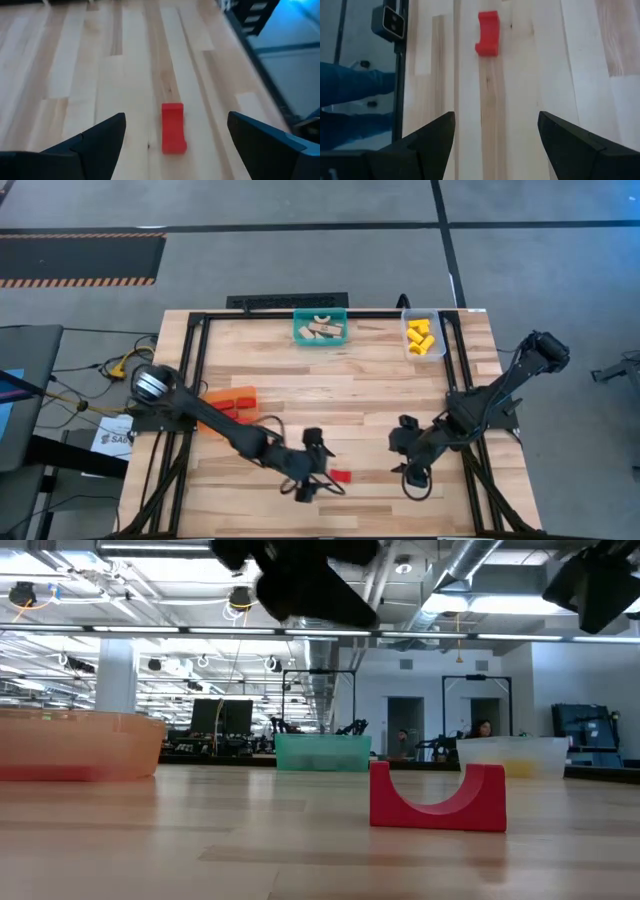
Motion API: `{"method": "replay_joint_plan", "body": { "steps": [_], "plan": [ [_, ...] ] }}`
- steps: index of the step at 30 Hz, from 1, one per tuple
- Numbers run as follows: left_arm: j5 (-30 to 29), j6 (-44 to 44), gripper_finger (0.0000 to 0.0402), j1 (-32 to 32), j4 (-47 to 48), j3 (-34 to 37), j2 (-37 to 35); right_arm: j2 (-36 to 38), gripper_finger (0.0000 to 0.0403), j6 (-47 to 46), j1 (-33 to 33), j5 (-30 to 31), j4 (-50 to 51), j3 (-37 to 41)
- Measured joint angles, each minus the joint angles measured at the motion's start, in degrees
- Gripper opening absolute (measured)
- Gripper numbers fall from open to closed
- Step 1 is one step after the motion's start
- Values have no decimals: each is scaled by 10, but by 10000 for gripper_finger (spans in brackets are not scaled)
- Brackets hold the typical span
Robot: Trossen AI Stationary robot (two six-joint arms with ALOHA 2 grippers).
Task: Sort & place blocks by color
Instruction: Put the red block into the transparent orange bin
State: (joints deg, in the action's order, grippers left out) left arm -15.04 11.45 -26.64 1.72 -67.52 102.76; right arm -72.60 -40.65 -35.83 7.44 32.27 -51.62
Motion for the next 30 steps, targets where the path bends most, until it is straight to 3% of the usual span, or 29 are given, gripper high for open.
{"method": "replay_joint_plan", "body": {
  "steps": [6, 11, 21, 30],
  "plan": [
    [-8, -2, 335, -2, -1, -71, 125, 0, 304, -9, -13, -17, 26, 0],
    [-30, 16, 329, -2, -4, -88, 174, 0, 304, -20, -22, -24, 43, 0],
    [-39, 21, 299, -6, 12, -88, 193, 0, 304, -30, -24, -27, 46, 0],
    [-4, 42, 234, -8, 10, -88, 203, 0, 304, -40, -24, -17, 41, 0]
  ]
}}
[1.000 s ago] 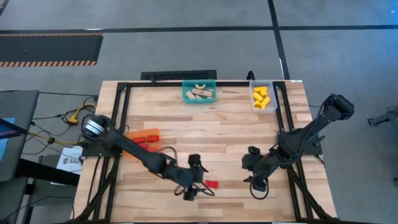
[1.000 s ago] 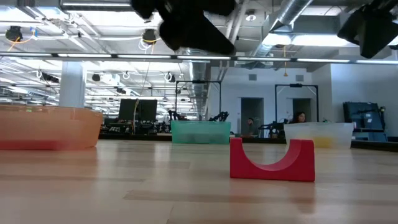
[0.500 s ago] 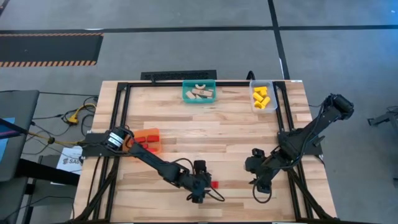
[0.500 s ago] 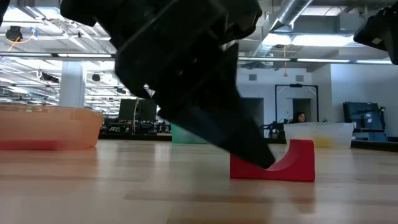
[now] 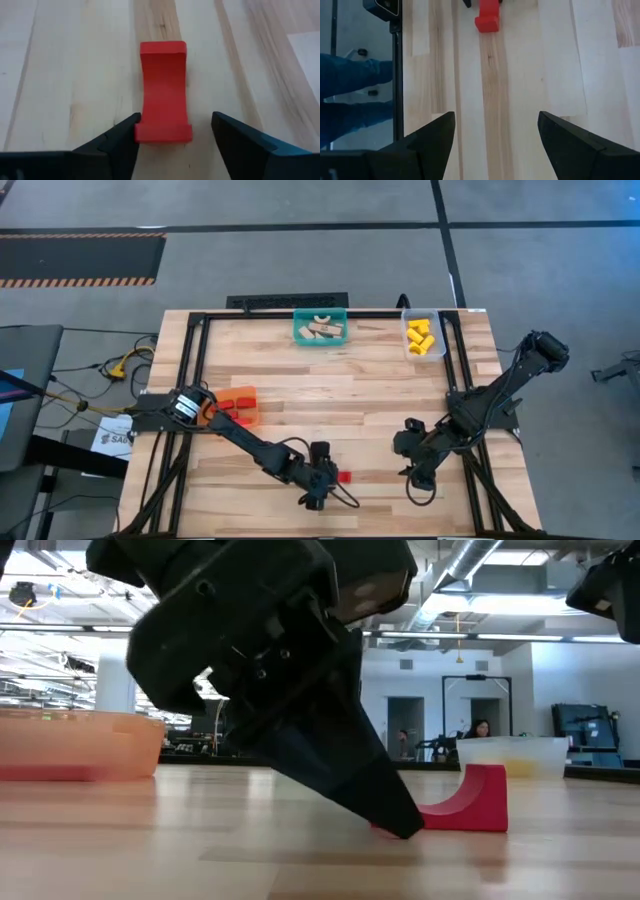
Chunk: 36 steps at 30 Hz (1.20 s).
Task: Sort & place blocks by color
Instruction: Put the red block into the transparent orange bin
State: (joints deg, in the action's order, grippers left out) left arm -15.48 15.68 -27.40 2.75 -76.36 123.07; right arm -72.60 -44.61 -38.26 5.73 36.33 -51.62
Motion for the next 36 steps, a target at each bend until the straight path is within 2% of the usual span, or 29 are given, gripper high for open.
{"method": "replay_joint_plan", "body": {
  "steps": [6, 12, 13, 16, 19, 22, 26, 31, 36],
  "plan": [
    [1, 1, 185, 2, -9, 0, 0, 0, 304, -4, 0, 2, 1, 0],
    [0, 25, 99, 6, 11, 1, -19, 6, 304, -6, 2, 2, 0, 0],
    [-6, 25, 99, 8, 28, 1, -35, 6, 304, -8, 2, 2, 1, 0],
    [-43, 13, 99, 18, 107, 0, -102, 11, 304, -9, 1, 2, -3, 0],
    [-82, 0, 99, 30, 228, 0, -186, 11, 304, -14, 5, 8, -10, 0],
    [-108, 5, 99, 42, 376, 0, -274, 16, 304, -20, 14, 37, -33, 0],
    [-128, 54, 99, 51, 555, 19, -375, 14, 304, -16, 30, 84, -59, 0],
    [-112, 152, 99, 50, 638, 134, -525, 10, 304, -20, 61, 96, -93, 0],
    [-74, 246, 99, 50, 597, 287, -666, 10, 304, -48, 93, 123, -134, 0]
  ]
}}
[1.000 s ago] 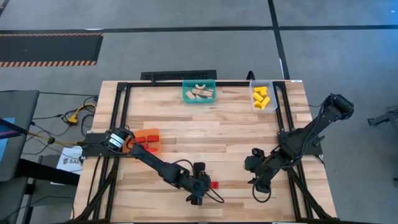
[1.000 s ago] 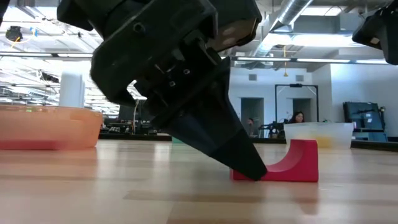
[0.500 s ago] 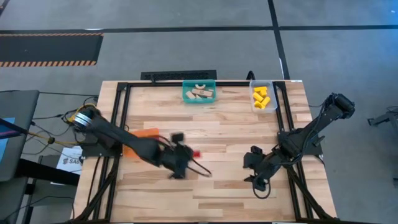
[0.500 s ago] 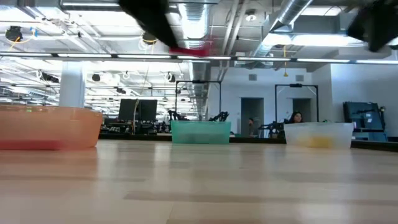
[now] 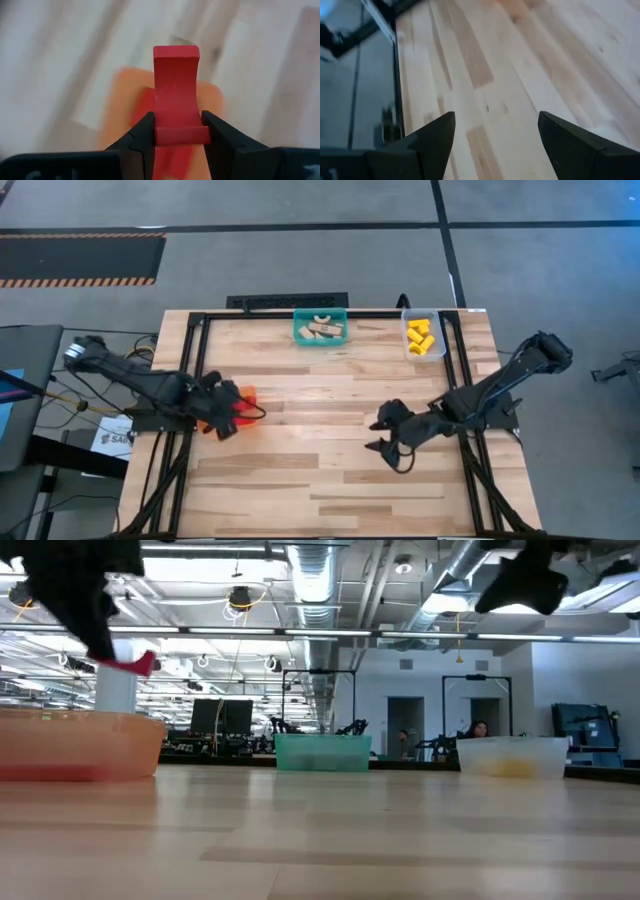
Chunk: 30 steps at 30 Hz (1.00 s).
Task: Sort & place blocks by color
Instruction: Put the red block into the transparent orange bin, then return to Home Position
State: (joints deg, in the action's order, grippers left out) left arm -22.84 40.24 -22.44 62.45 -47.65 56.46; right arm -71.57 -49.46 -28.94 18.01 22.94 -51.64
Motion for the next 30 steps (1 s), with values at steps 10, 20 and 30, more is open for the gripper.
{"method": "replay_joint_plan", "body": {
  "steps": [10, 20, 30],
  "plan": [
    [61, 23, 99, 0, -104, 170, -74, 0, 304, -2, 55, 4, -108, 0],
    [87, 39, 146, 2, -88, 187, -58, 0, 304, -1, 71, 2, -116, 0],
    [26, 10, 311, 27, -16, 73, -60, 17, 304, 34, 75, -3, -97, 0]
  ]
}}
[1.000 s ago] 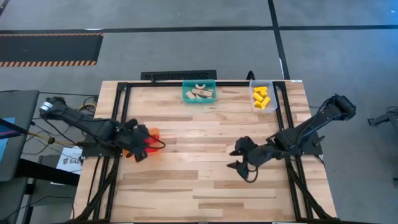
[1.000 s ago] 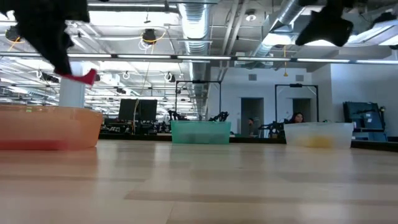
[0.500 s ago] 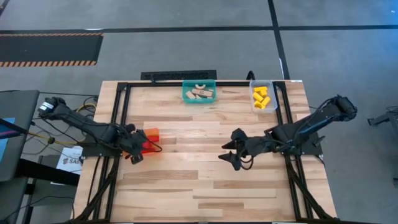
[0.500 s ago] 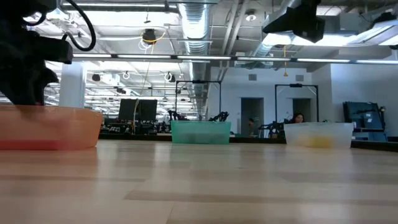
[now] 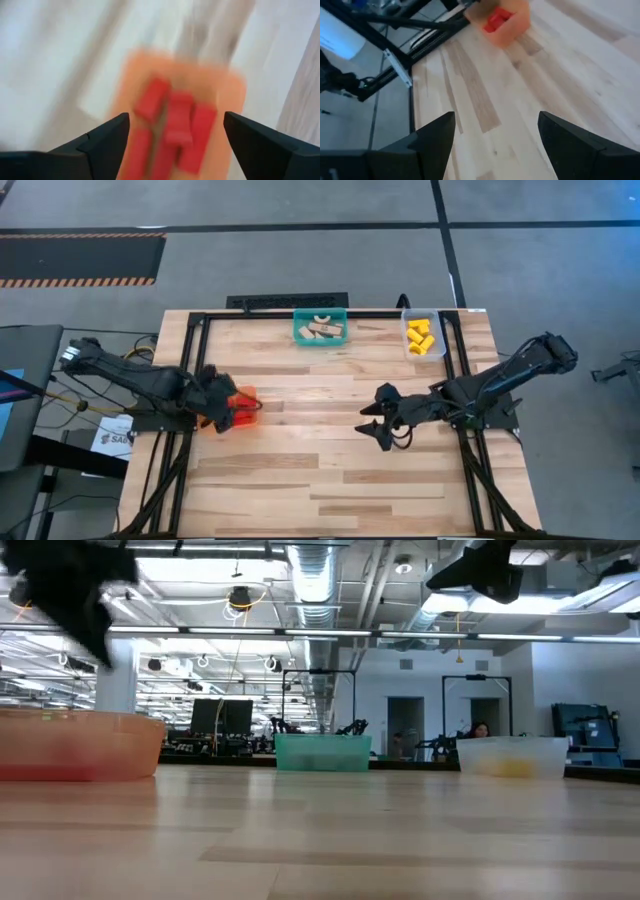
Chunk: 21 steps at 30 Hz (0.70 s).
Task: Sort & place blocks by color
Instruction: Return to Home Position
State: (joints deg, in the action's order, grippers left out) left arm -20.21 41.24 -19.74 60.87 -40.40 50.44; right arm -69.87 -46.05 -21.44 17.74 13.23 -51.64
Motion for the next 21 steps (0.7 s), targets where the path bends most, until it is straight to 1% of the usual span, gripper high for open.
{"method": "replay_joint_plan", "body": {
  "steps": [2, 4, 6, 7, 9, 12, 15, 18, 21],
  "plan": [
    [-57, -44, 313, 9, -1, -53, 1, 16, 304, 3, 9, 0, 16, 0],
    [-119, -90, 309, 16, -32, -100, -1, 36, 304, 21, 20, 0, 24, 0],
    [-157, -148, 300, 30, -90, -130, 0, 63, 304, 50, 31, 3, 30, 0],
    [-162, -183, 293, 40, -132, -139, 0, 76, 304, 68, 36, 4, 30, 0],
    [-149, -250, 277, 64, -215, -146, -5, 105, 304, 100, 46, 5, 31, 0],
    [-92, -321, 246, 105, -301, -146, -24, 154, 304, 144, 59, 16, 31, 0],
    [-54, -341, 206, 147, -326, -146, -66, 203, 304, 182, 57, 47, 47, 0],
    [-50, -341, 161, 181, -301, -146, -116, 244, 304, 200, 43, 78, 56, 8],
    [-43, -334, 116, 200, -303, -129, -156, 289, 301, 219, 29, 85, 22, 53]
  ]
}}
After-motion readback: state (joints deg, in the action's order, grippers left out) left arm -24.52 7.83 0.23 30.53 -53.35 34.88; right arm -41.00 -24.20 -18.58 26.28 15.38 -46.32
